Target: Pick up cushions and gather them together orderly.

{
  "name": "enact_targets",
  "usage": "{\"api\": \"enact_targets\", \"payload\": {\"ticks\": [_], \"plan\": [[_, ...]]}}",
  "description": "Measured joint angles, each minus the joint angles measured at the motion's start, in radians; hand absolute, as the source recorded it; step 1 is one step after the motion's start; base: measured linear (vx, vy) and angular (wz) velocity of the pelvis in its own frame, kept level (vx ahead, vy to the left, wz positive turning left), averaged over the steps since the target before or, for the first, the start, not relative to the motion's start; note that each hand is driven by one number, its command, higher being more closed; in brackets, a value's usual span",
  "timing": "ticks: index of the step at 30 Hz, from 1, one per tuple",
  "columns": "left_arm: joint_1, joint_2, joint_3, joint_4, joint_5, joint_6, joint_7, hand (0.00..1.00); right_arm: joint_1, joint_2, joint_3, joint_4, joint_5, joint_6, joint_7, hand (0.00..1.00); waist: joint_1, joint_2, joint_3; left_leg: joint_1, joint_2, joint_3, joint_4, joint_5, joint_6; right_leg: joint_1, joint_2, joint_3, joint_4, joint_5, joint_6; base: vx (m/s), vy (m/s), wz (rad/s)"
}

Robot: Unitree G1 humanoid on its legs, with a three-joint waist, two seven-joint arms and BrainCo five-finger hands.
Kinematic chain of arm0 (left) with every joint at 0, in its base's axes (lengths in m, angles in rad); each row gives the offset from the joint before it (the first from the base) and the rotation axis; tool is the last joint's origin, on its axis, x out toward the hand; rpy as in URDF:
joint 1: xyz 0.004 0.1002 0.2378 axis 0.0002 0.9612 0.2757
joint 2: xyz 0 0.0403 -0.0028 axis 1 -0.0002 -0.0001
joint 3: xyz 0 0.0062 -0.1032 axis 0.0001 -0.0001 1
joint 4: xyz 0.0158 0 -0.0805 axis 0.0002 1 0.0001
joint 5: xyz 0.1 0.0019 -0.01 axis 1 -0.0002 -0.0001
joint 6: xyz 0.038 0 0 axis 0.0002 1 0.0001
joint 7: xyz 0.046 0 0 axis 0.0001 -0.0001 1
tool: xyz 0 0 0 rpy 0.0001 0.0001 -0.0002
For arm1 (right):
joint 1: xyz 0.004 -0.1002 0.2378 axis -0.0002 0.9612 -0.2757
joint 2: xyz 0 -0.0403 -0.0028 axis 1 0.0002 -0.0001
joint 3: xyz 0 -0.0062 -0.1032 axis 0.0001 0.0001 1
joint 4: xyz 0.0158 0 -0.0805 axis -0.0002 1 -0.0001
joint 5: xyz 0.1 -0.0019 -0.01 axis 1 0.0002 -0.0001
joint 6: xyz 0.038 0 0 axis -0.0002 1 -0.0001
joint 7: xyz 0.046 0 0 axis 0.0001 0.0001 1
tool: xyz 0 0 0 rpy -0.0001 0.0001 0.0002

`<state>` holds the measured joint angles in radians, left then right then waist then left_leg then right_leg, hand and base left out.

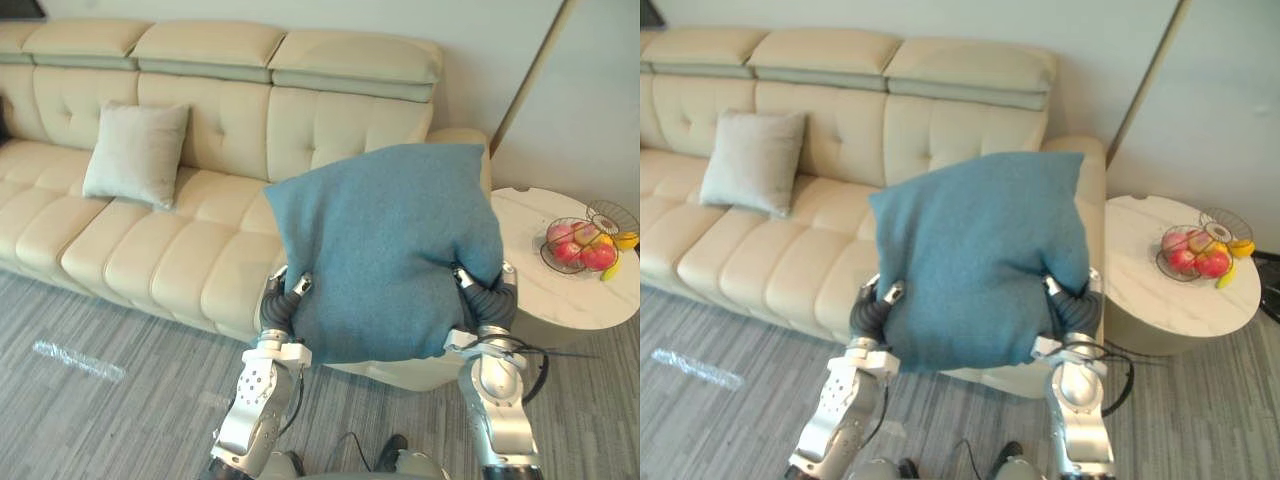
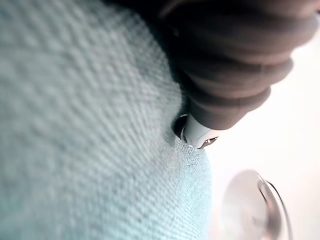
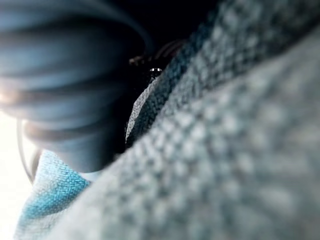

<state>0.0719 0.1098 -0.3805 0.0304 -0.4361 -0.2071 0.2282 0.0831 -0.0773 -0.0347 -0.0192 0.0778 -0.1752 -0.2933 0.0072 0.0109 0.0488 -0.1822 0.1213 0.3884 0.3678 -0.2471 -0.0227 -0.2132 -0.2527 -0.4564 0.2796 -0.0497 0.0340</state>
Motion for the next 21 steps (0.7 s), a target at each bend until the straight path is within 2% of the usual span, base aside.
{"api": "enact_targets", "payload": {"ticks": [1, 2, 3, 4, 5, 6, 8, 9, 12, 13, 14, 15, 16, 17, 18, 19, 20, 21], "plan": [[0.002, 0.001, 0.000, 0.003, 0.000, 0.005, 0.000, 1.00, 0.001, 0.001, 0.000, 0.007, 0.000, 0.005, 0.001, 1.00, 0.001, -0.001, 0.001, 0.000, -0.005, -0.007, 0.002, -0.001, 0.001, -0.002, -0.002, 0.010, 0.008, 0.000, 0.000, -0.03, 0.144, 0.31], [0.014, 0.007, 0.000, 0.005, 0.001, 0.018, 0.000, 1.00, 0.004, 0.006, 0.000, 0.021, 0.001, 0.021, 0.007, 1.00, -0.002, -0.002, 0.004, -0.004, -0.021, -0.030, 0.002, -0.002, 0.007, -0.031, 0.004, 0.112, 0.051, -0.004, -0.006, 0.02, 0.083, 0.49], [0.019, 0.012, 0.000, 0.005, 0.001, 0.024, 0.000, 1.00, 0.004, 0.010, -0.001, 0.036, 0.001, 0.021, 0.011, 1.00, -0.012, 0.003, 0.010, -0.009, -0.027, -0.068, 0.000, -0.002, 0.014, -0.053, 0.040, 0.258, 0.076, -0.028, -0.005, 0.04, 0.073, 0.69], [0.019, 0.015, 0.000, 0.005, 0.001, 0.027, 0.000, 1.00, 0.007, 0.009, -0.001, 0.040, 0.002, 0.026, 0.012, 1.00, -0.018, 0.001, 0.014, -0.010, -0.029, -0.088, -0.003, 0.000, 0.016, -0.055, 0.072, 0.341, 0.085, -0.050, 0.010, 0.06, 0.012, 0.65], [0.019, 0.016, 0.000, 0.005, 0.001, 0.027, 0.000, 1.00, 0.009, 0.010, -0.001, 0.040, 0.002, 0.027, 0.013, 1.00, -0.020, -0.001, 0.015, -0.011, -0.031, -0.100, -0.006, 0.001, 0.016, -0.056, 0.089, 0.376, 0.089, -0.058, 0.018, 0.10, -0.098, 0.80], [0.018, 0.016, -0.002, 0.005, 0.002, 0.027, 0.000, 1.00, 0.010, 0.010, -0.002, 0.032, 0.002, 0.026, 0.015, 1.00, -0.024, -0.011, 0.016, -0.013, -0.046, -0.149, -0.011, 0.005, 0.010, -0.064, 0.135, 0.462, 0.102, -0.092, 0.027, 0.09, -0.088, 0.72], [0.016, 0.015, -0.012, 0.004, 0.003, 0.025, 0.000, 1.00, 0.011, 0.002, -0.003, 0.028, 0.002, 0.022, 0.015, 1.00, -0.040, -0.013, 0.014, -0.025, -0.063, -0.200, -0.005, 0.011, -0.002, -0.062, 0.151, 0.496, 0.095, -0.123, 0.021, 0.17, -0.176, 0.98], [0.013, 0.012, -0.021, 0.000, 0.003, 0.025, 0.000, 1.00, 0.011, -0.012, -0.005, 0.025, 0.003, 0.021, 0.015, 1.00, -0.038, -0.009, 0.013, -0.031, -0.068, -0.233, -0.008, 0.017, -0.014, -0.048, 0.148, 0.482, 0.100, -0.143, 0.021, 0.23, -0.198, 0.84], [0.004, 0.008, -0.036, -0.001, 0.003, 0.025, 0.000, 1.00, 0.042, -0.008, -0.017, -0.029, 0.003, 0.026, 0.015, 1.00, -0.028, 0.004, 0.011, -0.035, -0.053, -0.265, -0.020, 0.040, -0.049, -0.033, 0.151, 0.430, 0.101, -0.147, 0.015, 0.18, -0.147, 0.52], [0.004, 0.005, -0.046, -0.006, 0.003, 0.025, 0.000, 1.00, 0.082, -0.003, -0.026, -0.090, 0.003, 0.027, 0.015, 1.00, -0.021, 0.009, 0.013, -0.029, -0.033, -0.251, 0.008, 0.044, -0.052, 0.001, 0.158, 0.405, 0.098, -0.147, 0.014, 0.19, -0.133, 0.55], [0.004, 0.005, -0.056, -0.014, 0.003, 0.026, 0.000, 1.00, 0.114, 0.001, -0.032, -0.142, 0.003, 0.027, 0.015, 1.00, -0.021, 0.010, 0.018, -0.048, -0.005, -0.215, 0.107, 0.043, -0.052, 0.043, 0.165, 0.390, 0.091, -0.147, 0.014, 0.19, -0.114, 0.60], [0.006, 0.005, -0.061, -0.027, 0.003, 0.026, 0.000, 1.00, 0.136, -0.002, -0.033, -0.181, 0.003, 0.027, 0.015, 1.00, -0.019, 0.011, 0.020, -0.081, 0.023, -0.183, 0.216, 0.050, -0.042, 0.075, 0.170, 0.373, 0.085, -0.150, 0.010, 0.18, -0.063, 0.40], [0.023, 0.005, -0.060, -0.068, 0.003, 0.025, 0.000, 1.00, 0.160, 0.000, -0.032, -0.242, 0.004, 0.026, 0.015, 1.00, -0.014, 0.006, 0.026, -0.138, 0.075, -0.124, 0.393, 0.087, -0.007, 0.129, 0.169, 0.364, 0.063, -0.169, -0.020, 0.12, -0.004, 0.15], [0.028, 0.005, -0.060, -0.083, 0.003, 0.024, -0.002, 1.00, 0.167, 0.000, -0.032, -0.262, 0.004, 0.023, 0.015, 1.00, -0.009, -0.004, 0.033, -0.158, 0.096, -0.094, 0.441, 0.078, 0.000, 0.149, 0.164, 0.364, 0.051, -0.181, -0.023, 0.15, 0.029, -0.13], [0.038, -0.003, -0.059, -0.114, 0.003, 0.019, -0.015, 1.00, 0.174, -0.002, -0.033, -0.307, 0.005, 0.014, 0.015, 1.00, 0.008, 0.000, 0.033, -0.186, 0.144, -0.061, 0.469, 0.034, 0.006, 0.176, 0.163, 0.360, 0.028, -0.209, -0.022, 0.12, 0.047, -0.24], [0.040, -0.005, -0.059, -0.124, 0.003, 0.016, -0.018, 1.00, 0.173, -0.001, -0.033, -0.320, 0.005, 0.012, 0.014, 1.00, 0.012, 0.005, 0.034, -0.193, 0.155, -0.058, 0.451, 0.023, 0.003, 0.180, 0.161, 0.359, 0.028, -0.217, -0.017, 0.13, 0.106, -0.24], [0.041, -0.010, -0.059, -0.137, 0.003, 0.016, -0.019, 1.00, 0.174, -0.001, -0.033, -0.325, 0.007, -0.006, 0.014, 1.00, 0.015, 0.015, 0.028, -0.206, 0.171, -0.057, 0.371, 0.018, 0.002, 0.182, 0.154, 0.361, 0.029, -0.230, -0.010, 0.12, 0.187, -0.06], [0.041, -0.013, -0.057, -0.146, 0.003, 0.016, -0.020, 1.00, 0.174, -0.001, -0.034, -0.325, 0.010, -0.009, 0.013, 1.00, 0.015, 0.014, 0.028, -0.207, 0.162, -0.058, 0.259, 0.024, -0.002, 0.192, 0.128, 0.362, 0.032, -0.252, 0.013, 0.16, 0.296, 0.01]]}}
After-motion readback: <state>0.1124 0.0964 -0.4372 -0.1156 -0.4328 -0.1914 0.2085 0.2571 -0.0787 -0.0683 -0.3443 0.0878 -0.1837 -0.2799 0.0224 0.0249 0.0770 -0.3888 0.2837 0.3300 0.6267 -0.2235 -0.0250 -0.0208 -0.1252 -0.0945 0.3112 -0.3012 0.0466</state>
